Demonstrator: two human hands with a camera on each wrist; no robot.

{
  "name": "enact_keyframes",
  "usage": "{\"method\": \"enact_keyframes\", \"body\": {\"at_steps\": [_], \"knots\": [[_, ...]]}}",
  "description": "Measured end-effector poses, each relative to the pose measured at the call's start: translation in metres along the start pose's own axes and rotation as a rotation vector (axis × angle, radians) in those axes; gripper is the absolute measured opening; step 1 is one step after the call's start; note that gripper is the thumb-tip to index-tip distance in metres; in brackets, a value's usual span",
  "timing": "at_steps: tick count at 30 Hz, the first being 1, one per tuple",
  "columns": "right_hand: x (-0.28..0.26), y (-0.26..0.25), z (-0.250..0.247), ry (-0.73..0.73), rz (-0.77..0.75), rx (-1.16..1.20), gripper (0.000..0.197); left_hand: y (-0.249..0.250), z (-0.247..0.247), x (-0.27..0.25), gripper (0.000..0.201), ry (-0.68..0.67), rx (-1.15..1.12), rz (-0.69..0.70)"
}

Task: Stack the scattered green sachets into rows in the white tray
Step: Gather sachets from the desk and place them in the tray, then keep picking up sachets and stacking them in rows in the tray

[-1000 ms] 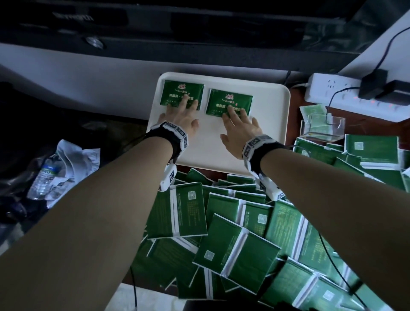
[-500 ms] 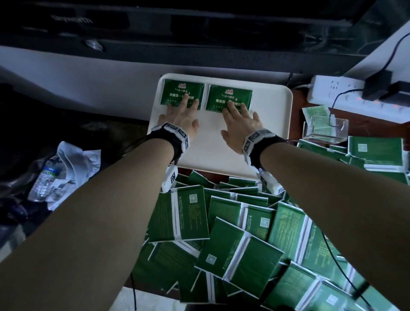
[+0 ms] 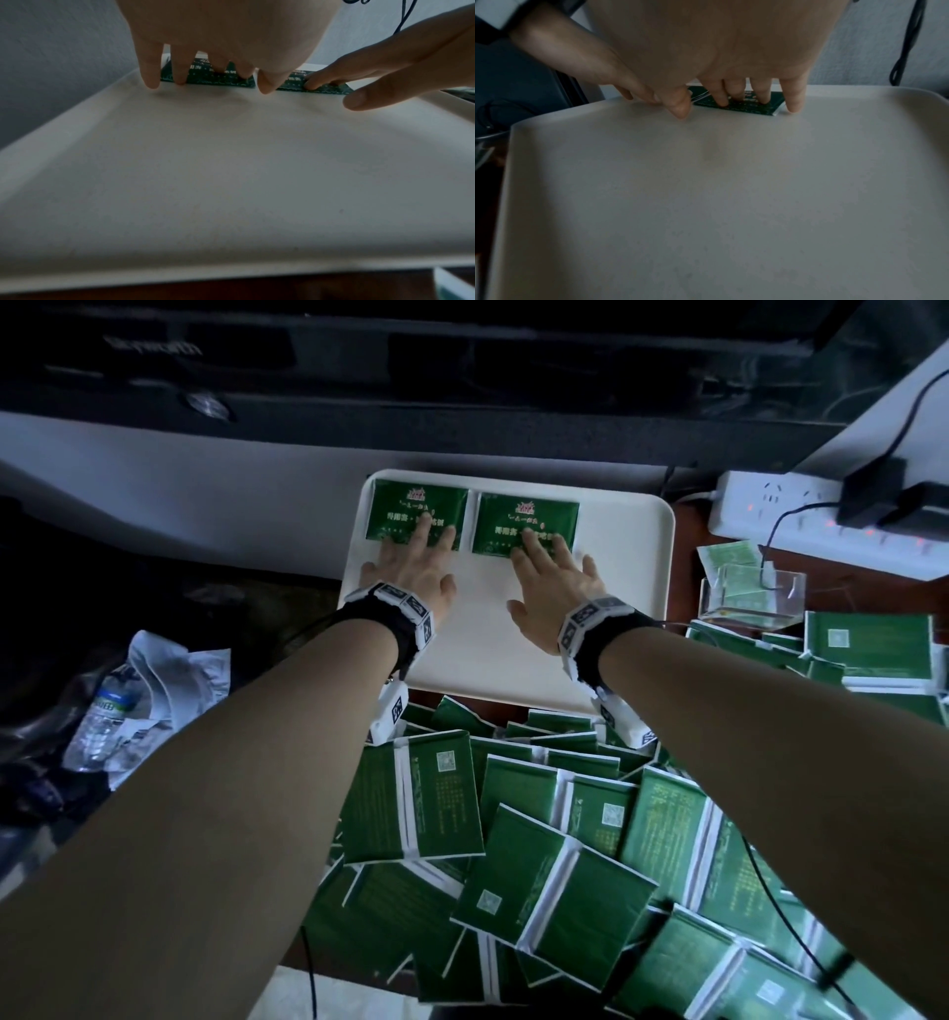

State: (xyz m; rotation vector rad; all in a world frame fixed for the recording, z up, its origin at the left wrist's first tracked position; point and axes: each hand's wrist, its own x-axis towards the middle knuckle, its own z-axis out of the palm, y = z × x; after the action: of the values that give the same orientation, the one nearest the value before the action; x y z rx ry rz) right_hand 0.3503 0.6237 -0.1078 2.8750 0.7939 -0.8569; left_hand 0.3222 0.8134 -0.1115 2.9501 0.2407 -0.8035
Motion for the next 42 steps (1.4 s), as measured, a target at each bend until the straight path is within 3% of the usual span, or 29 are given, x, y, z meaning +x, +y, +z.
{"method": "enact_keyframes", "body": {"at_steps": [10, 15, 18, 22, 26, 31, 34, 40, 42], "knots": [[-0.012, 0.001, -0.006, 0.051, -0.018, 0.016, 0.072, 0.004, -0.003, -0.01, 0.066, 0.046, 0.041, -0.017], [-0.046, 0.007, -0.025, 0.083, 0.005, 0.065, 0.07, 0.029, -0.026, -0.043, 0.066, 0.048, 0.097, 0.005], [-0.082, 0.016, -0.041, 0.101, 0.031, 0.108, 0.058, 0.061, -0.042, -0.074, 0.056, 0.057, 0.163, 0.075], [-0.144, 0.037, -0.051, 0.076, 0.107, 0.174, 0.038, 0.126, -0.057, -0.11, 0.03, -0.05, 0.245, 0.242], [-0.212, 0.077, -0.04, 0.116, 0.208, 0.19, 0.028, 0.206, -0.057, -0.15, 0.034, -0.005, 0.233, 0.427], [-0.313, 0.153, -0.006, 0.077, 0.482, 0.222, 0.025, 0.324, -0.047, -0.196, 0.023, -0.028, 0.384, 0.632], [-0.372, 0.198, 0.023, 0.091, 0.607, 0.24, 0.005, 0.393, -0.026, -0.224, 0.023, -0.036, 0.41, 0.743], [-0.488, 0.281, 0.09, 0.139, 0.764, 0.382, 0.019, 0.52, 0.036, -0.297, 0.025, -0.025, 0.481, 0.865], [-0.524, 0.315, 0.112, 0.118, 0.796, 0.414, 0.014, 0.565, 0.053, -0.317, 0.028, -0.018, 0.468, 0.886]]}}
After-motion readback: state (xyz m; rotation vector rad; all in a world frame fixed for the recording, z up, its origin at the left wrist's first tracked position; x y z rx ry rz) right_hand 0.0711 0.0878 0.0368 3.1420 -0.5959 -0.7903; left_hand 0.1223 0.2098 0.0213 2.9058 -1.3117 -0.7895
